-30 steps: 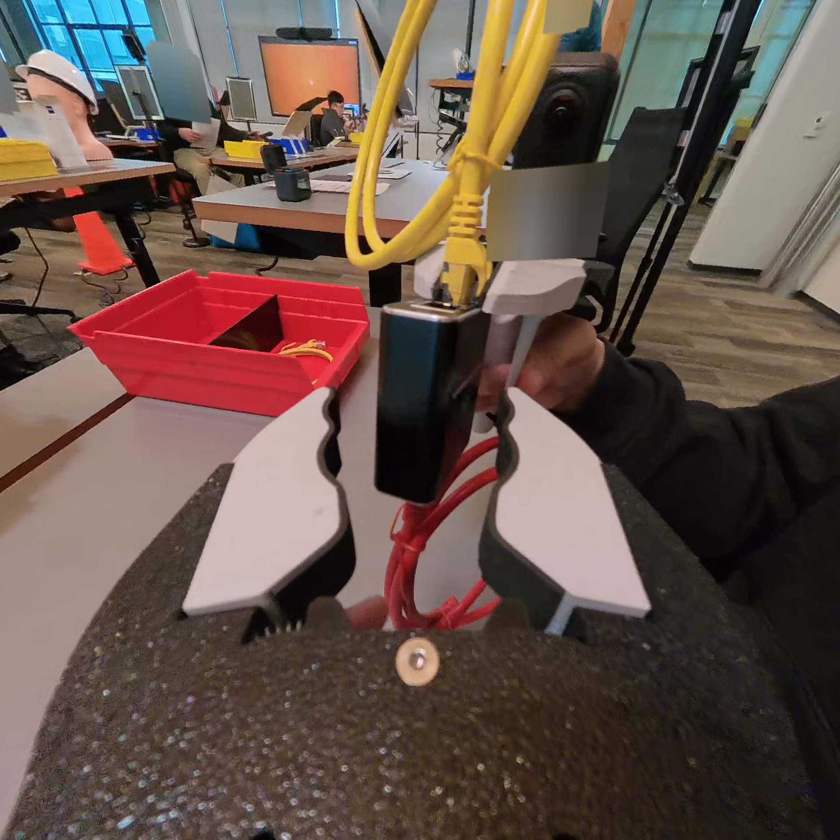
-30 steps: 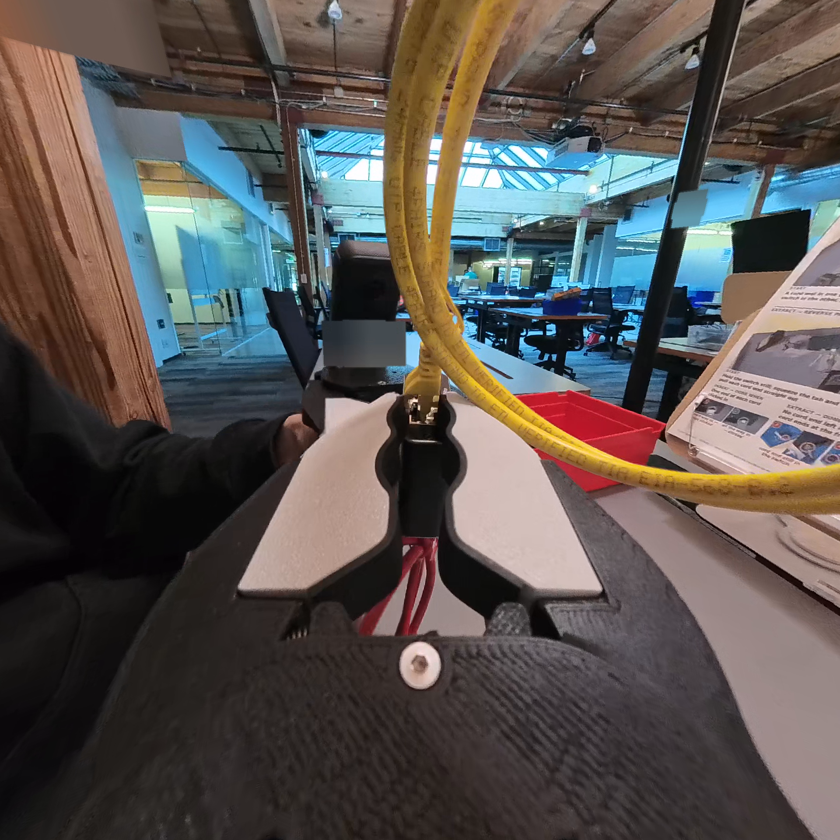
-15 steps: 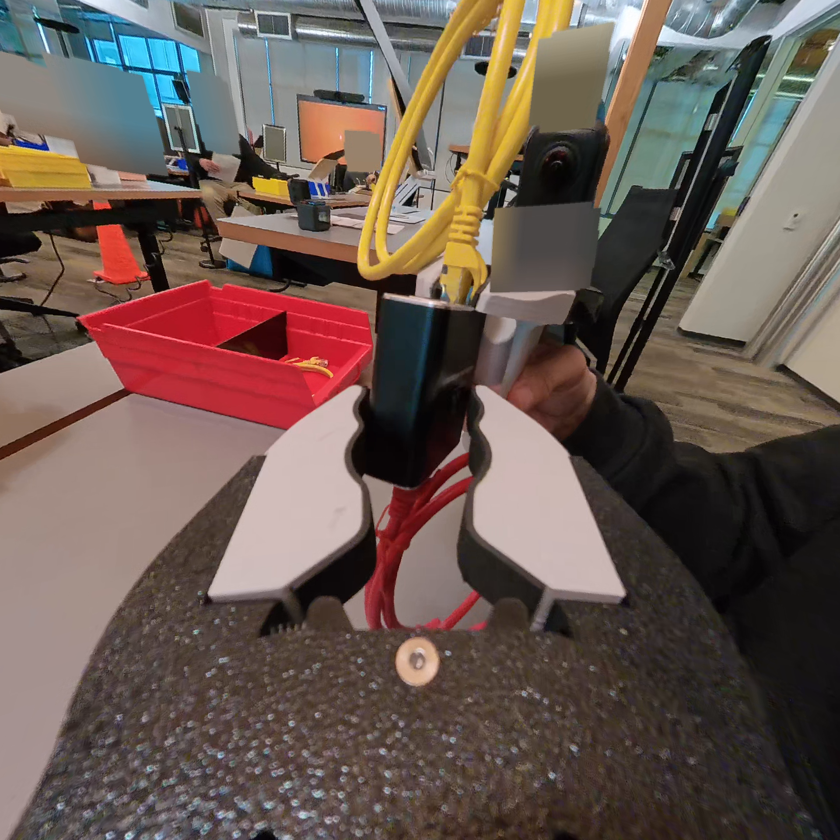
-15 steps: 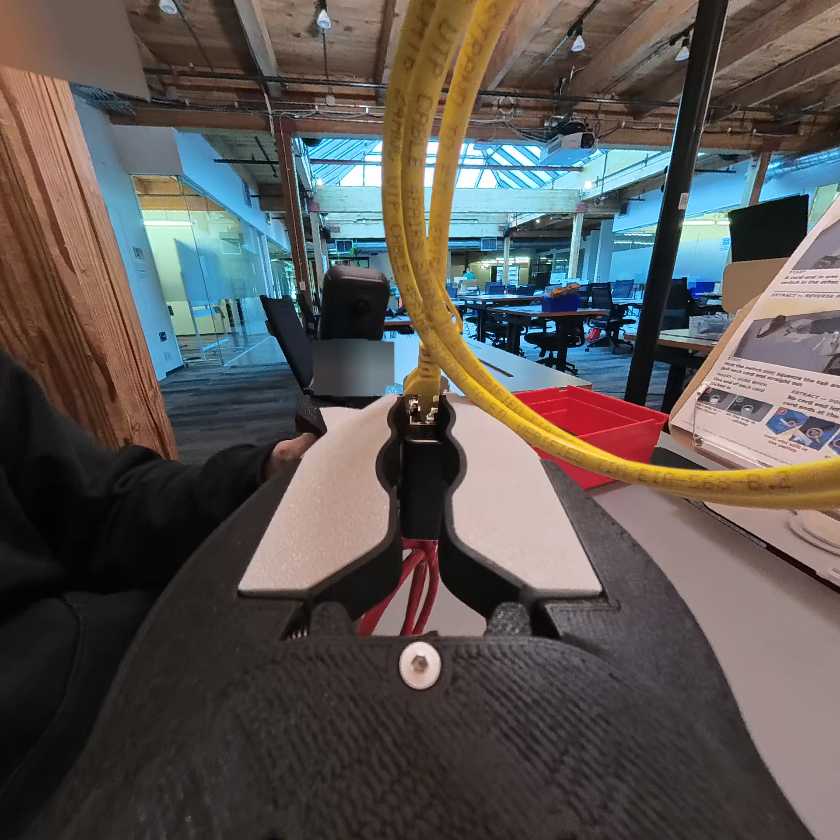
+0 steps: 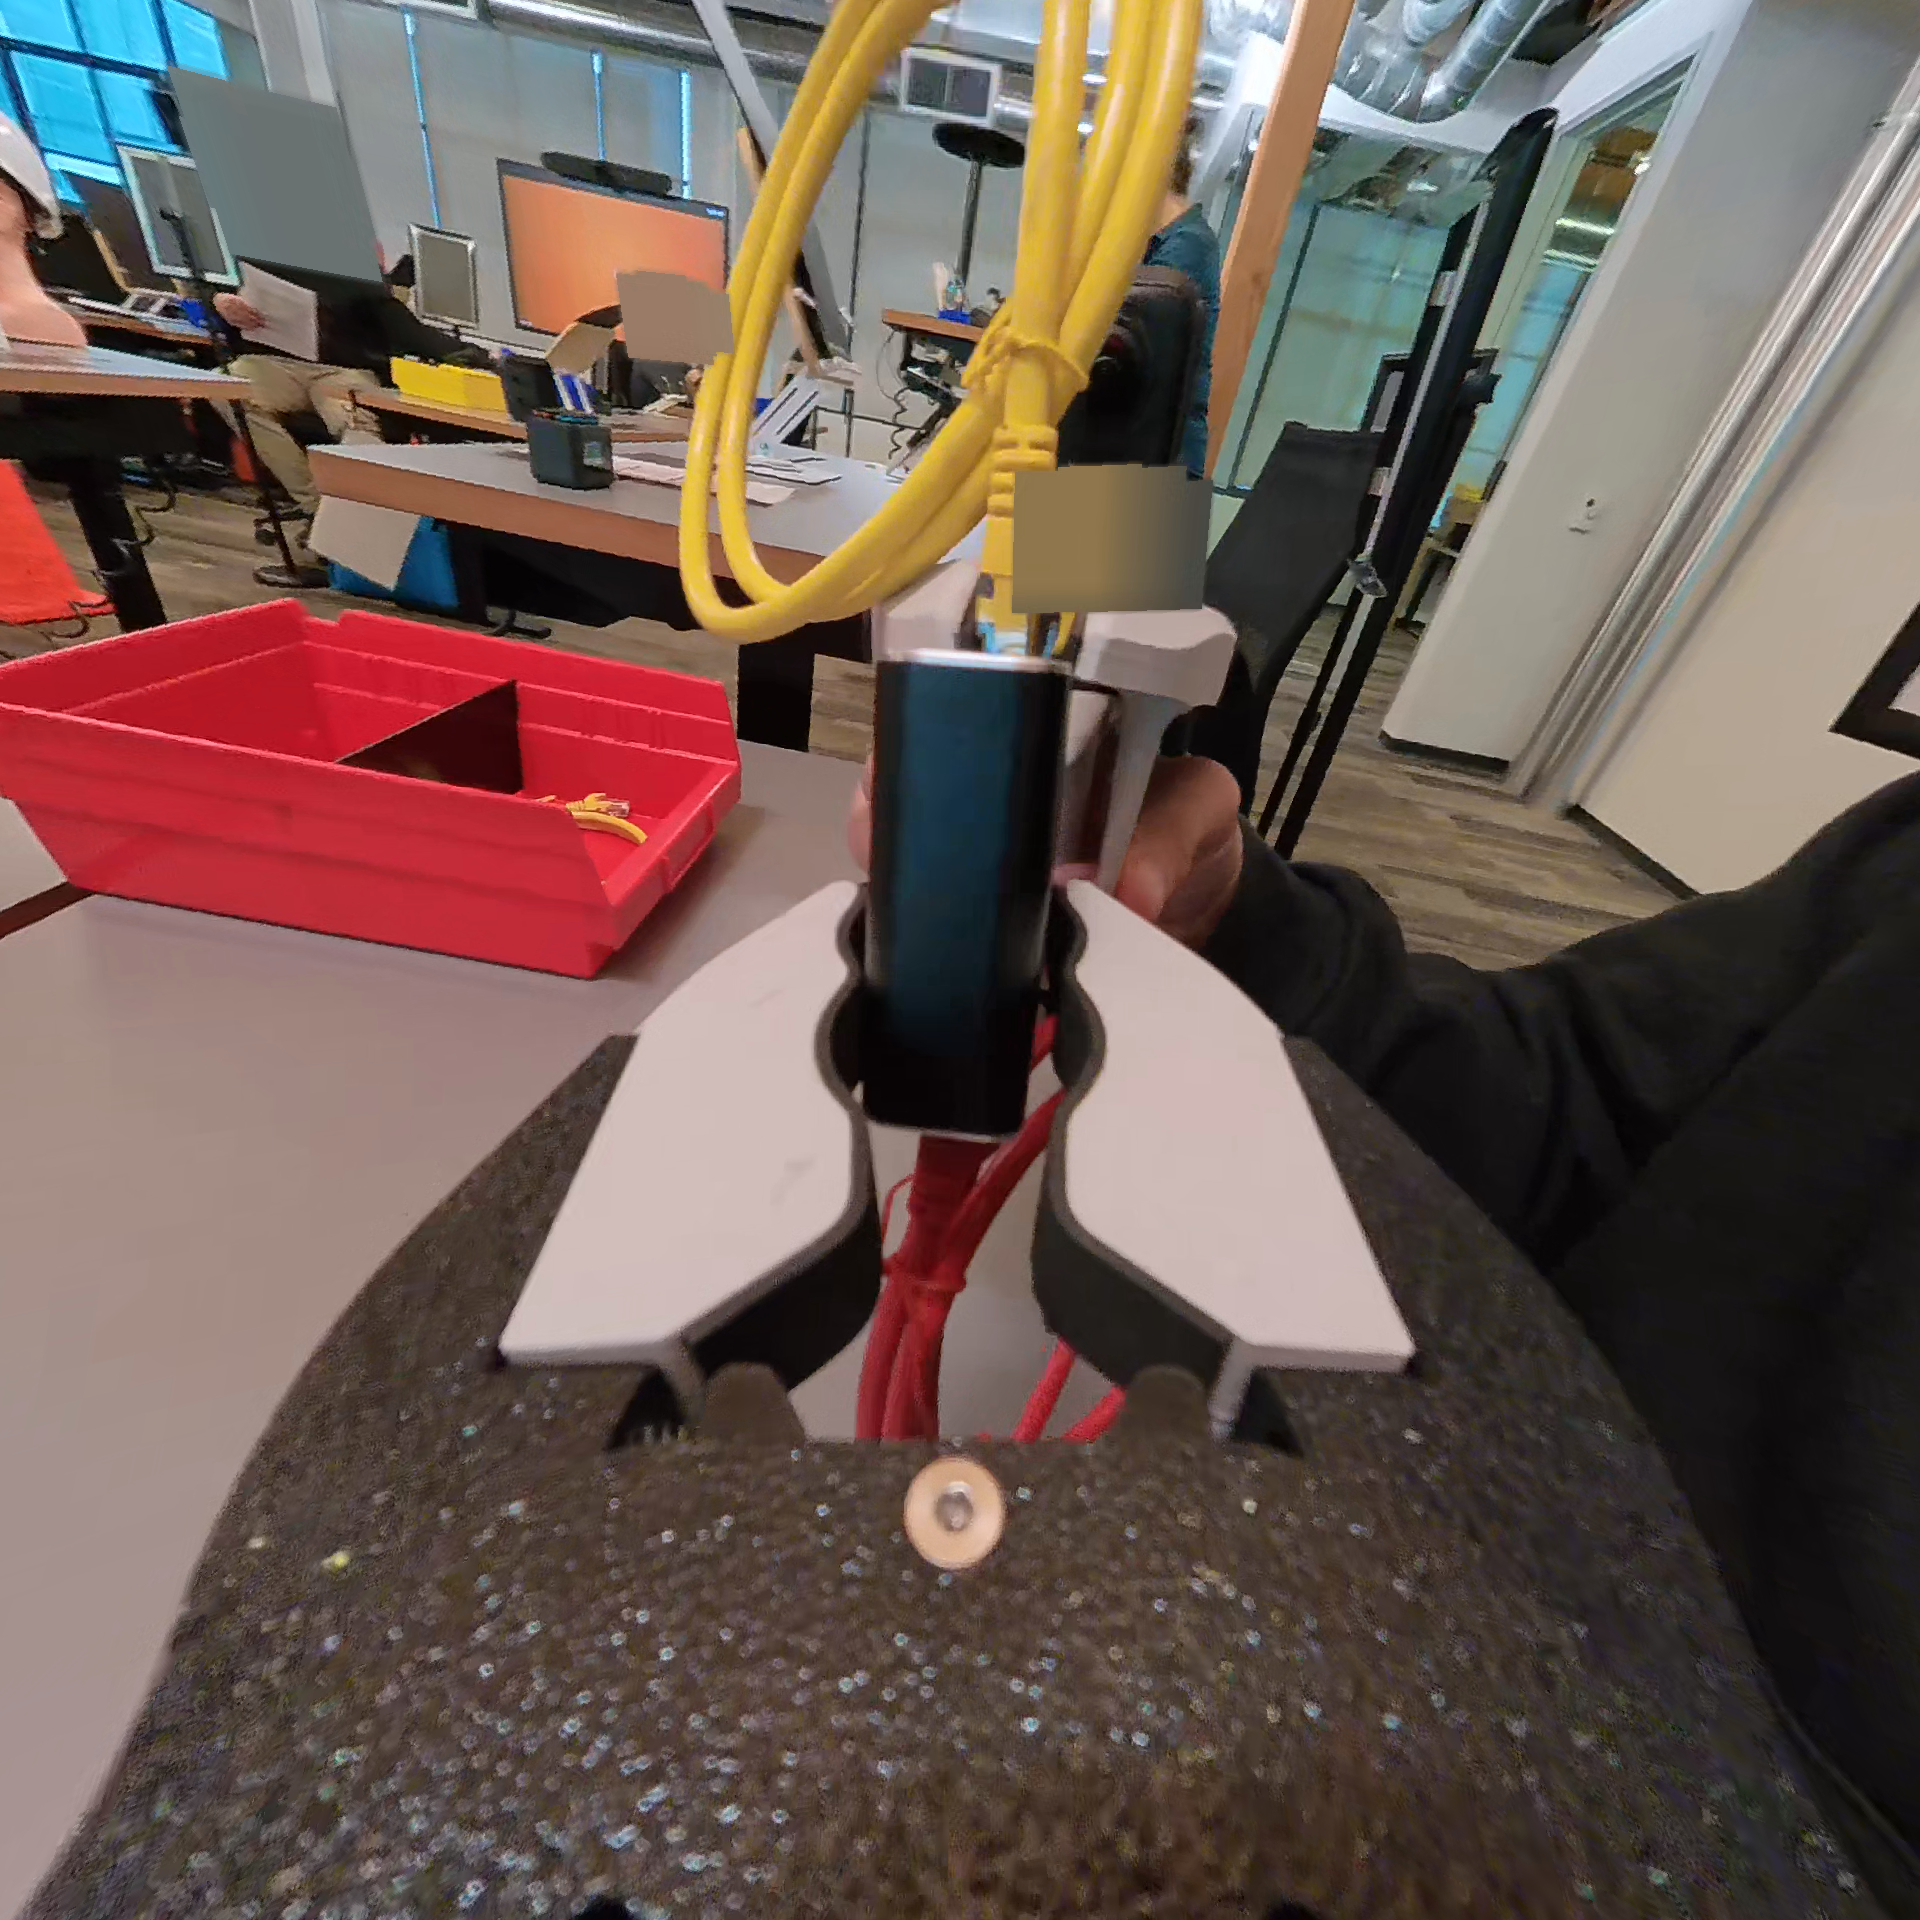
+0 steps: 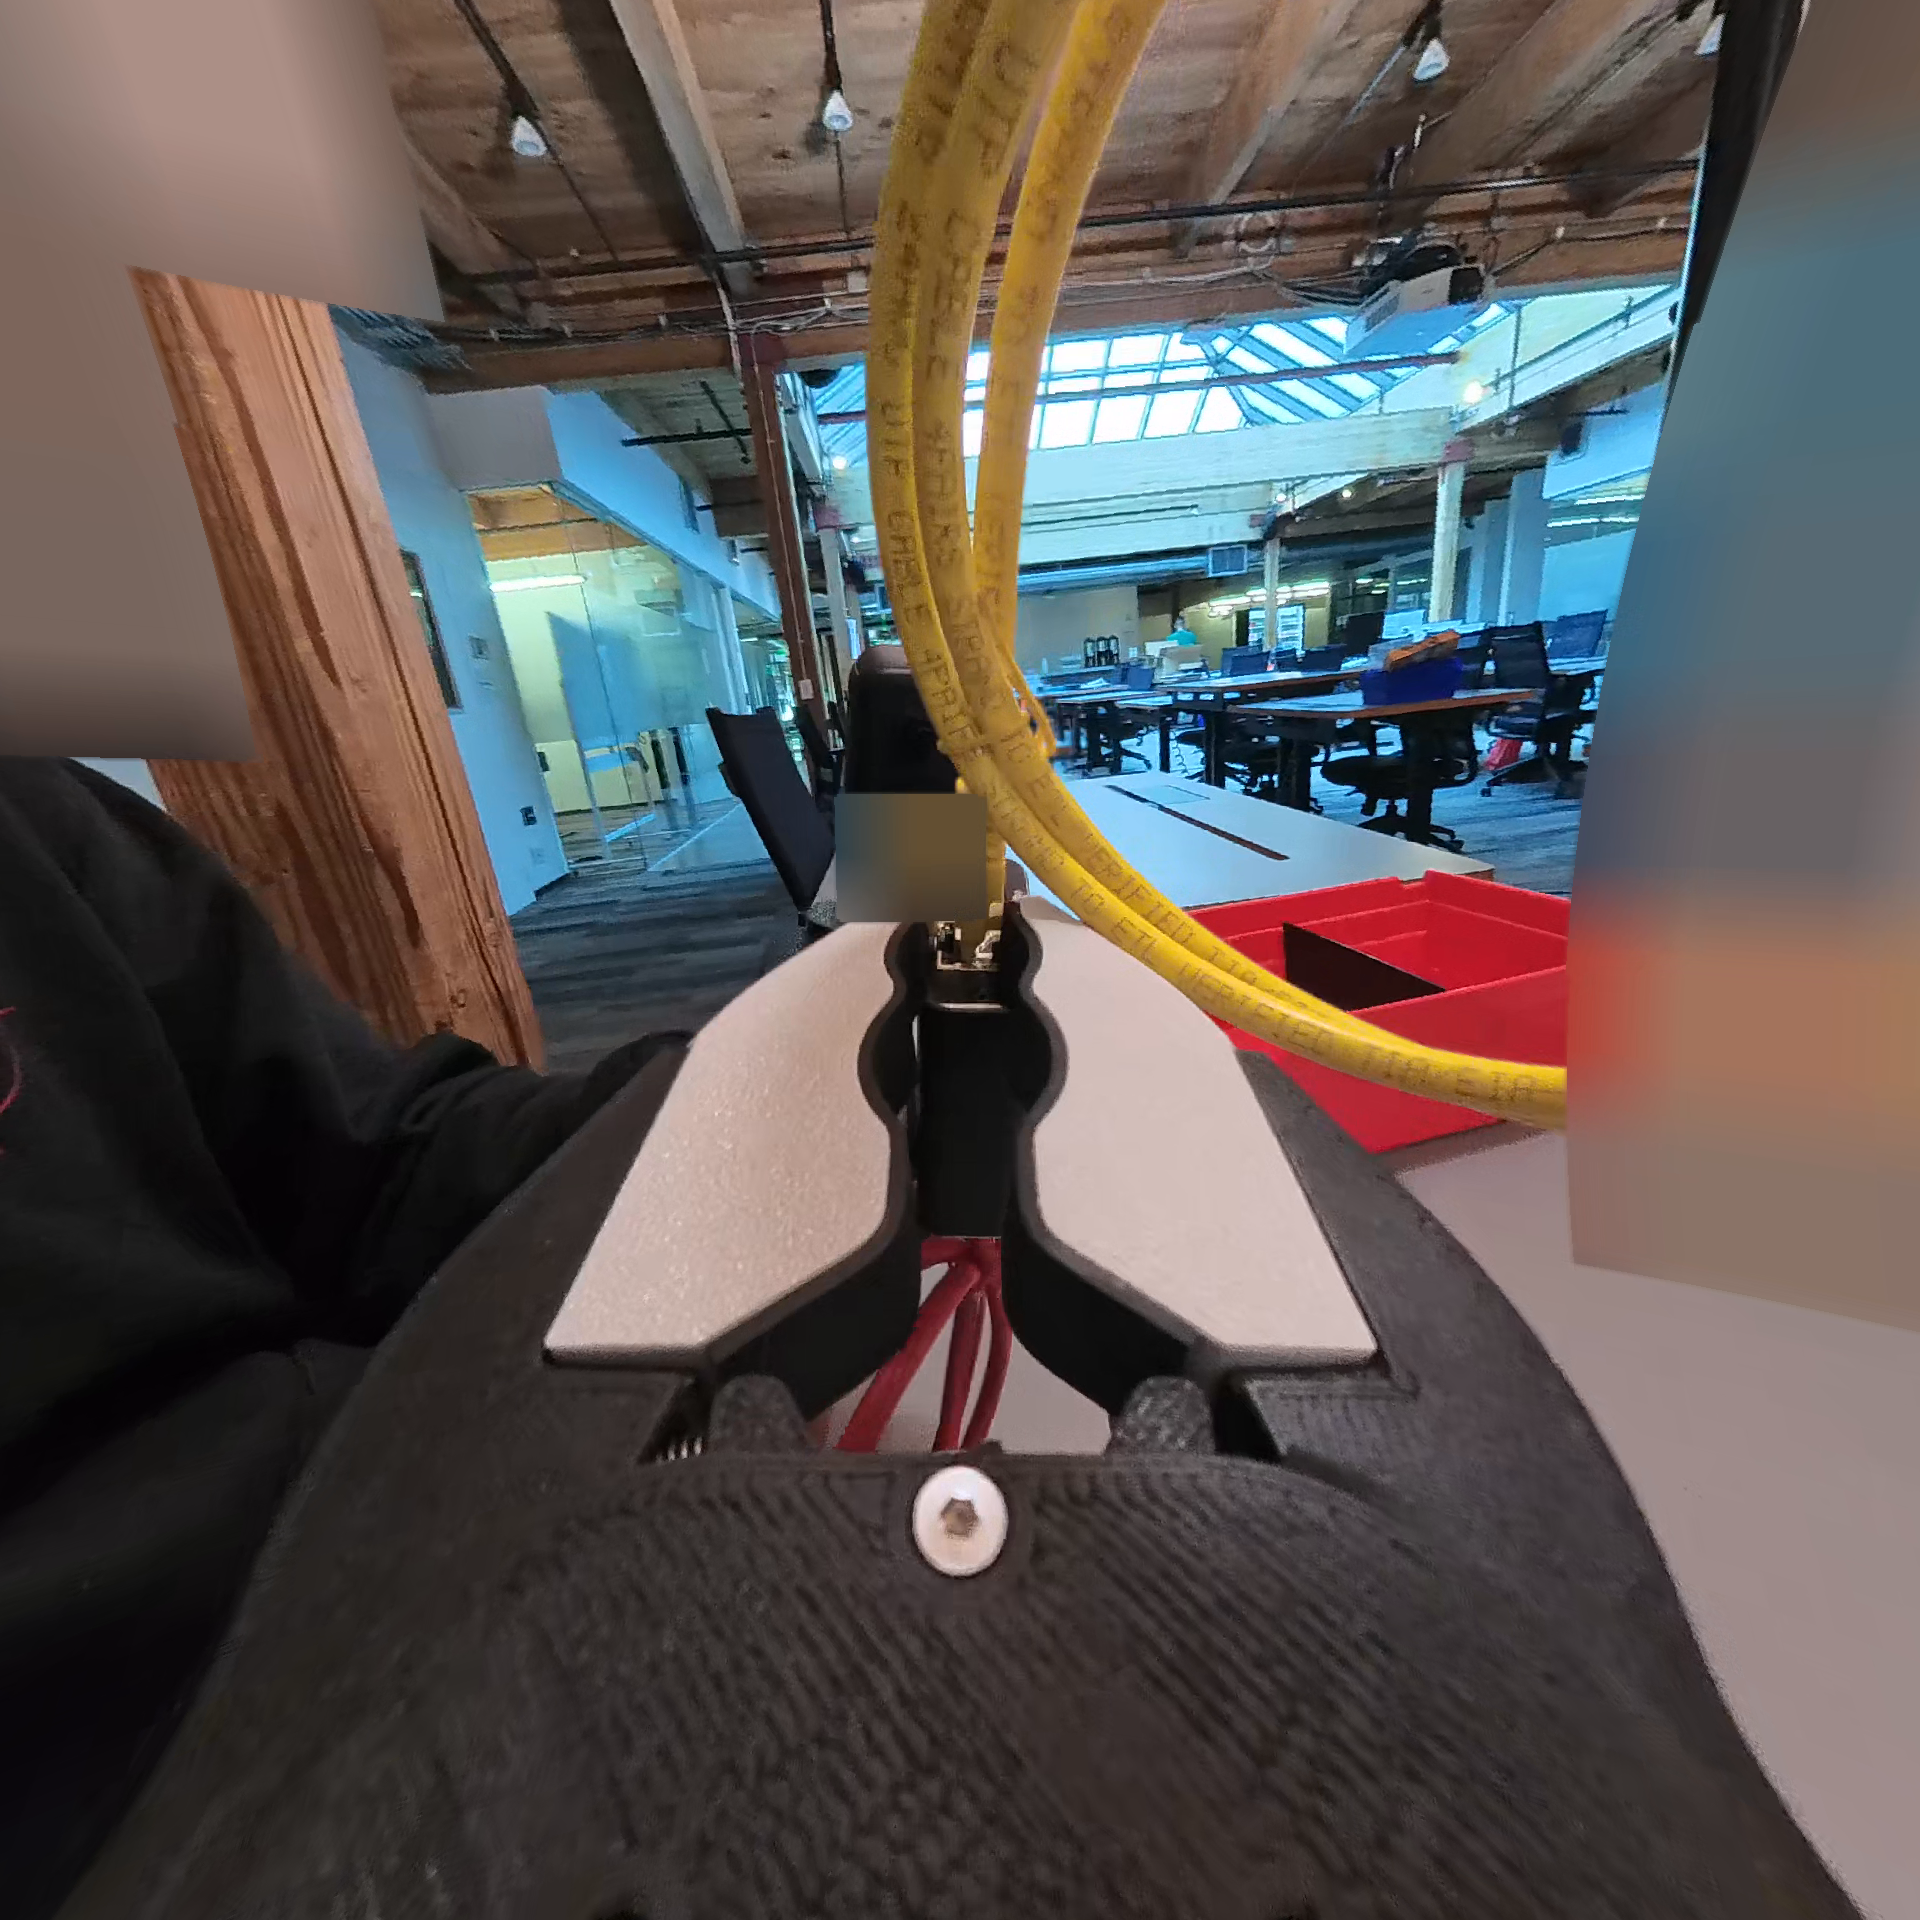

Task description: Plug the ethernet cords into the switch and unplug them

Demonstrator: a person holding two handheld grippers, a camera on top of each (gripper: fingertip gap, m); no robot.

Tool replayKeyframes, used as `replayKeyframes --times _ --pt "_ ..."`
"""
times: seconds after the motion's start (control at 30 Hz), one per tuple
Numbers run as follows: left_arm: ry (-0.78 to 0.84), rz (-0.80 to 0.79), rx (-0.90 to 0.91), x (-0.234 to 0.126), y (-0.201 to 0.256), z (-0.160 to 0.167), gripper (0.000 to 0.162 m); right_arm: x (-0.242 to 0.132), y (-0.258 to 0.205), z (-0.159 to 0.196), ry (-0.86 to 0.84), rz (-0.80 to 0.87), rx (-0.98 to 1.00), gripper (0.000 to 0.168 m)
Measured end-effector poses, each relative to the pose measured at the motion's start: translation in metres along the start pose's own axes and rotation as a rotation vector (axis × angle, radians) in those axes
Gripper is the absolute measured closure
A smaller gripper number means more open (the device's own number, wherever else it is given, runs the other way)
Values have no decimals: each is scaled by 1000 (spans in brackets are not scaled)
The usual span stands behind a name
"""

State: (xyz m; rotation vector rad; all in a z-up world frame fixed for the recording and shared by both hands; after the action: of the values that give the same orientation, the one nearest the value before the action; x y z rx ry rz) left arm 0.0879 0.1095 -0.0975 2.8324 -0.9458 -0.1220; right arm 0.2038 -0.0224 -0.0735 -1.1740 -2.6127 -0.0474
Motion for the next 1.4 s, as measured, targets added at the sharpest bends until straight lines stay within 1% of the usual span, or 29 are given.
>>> replayKeyframes --times 0.1,0.23,0.43,0.57,0.7,0.8,0.87,0.93,1.03,1.1,1.2,1.27,1.3,1.4 --pt "-10 39 6 0 -1 1 133 -1 0 1 -2 -16 -4 154" --pt "-69 67 6 -1 -2 0 134 -1 2 4 0 -43 6 154" --pt "-156 83 24 -4 0 -3 135 -1 -1 3 -42 -58 -69 153" --pt "-166 87 17 -4 2 -5 135 -1 -6 0 -69 -39 -132 152" --pt "-192 66 27 -7 4 -7 135 -1 -7 0 -97 -32 -140 152" --pt "-174 114 -17 -9 3 -6 135 2 -12 -4 -137 -6 -177 152" --pt "-141 140 -9 -10 4 -6 134 4 -12 -5 -94 -35 -98 153" --pt "-160 83 74 -12 5 -8 134 4 -9 -1 -66 -44 -54 153" --pt "-189 49 101 -15 7 -11 134 5 -9 -1 -63 -42 -34 153" --pt "-192 64 65 -16 7 -10 134 6 -11 -1 -78 -31 -58 153" --pt "-153 156 -82 -15 4 -4 134 8 -12 -2 -93 -6 -88 154" --pt "-125 210 -170 -14 0 3 135 7 -11 -2 -133 10 -96 153" --pt "-120 213 -181 -13 -1 5 134 7 -11 0 -142 22 -105 153" --pt "-145 166 -123 -15 0 5 134 6 -13 0 -171 25 -125 154"
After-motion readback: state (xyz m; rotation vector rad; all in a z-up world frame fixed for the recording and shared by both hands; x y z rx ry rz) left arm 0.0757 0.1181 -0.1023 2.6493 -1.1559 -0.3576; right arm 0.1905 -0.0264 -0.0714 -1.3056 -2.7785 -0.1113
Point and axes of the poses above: each gripper's, where its closed fingertips meet, x out along the fingers, z out of its underside, y = z × x across the jaws, the point moved 10 cm from there along -x, back along the fingers, and after that the axes turned 5 degrees about -z, right-handed, at the moved point
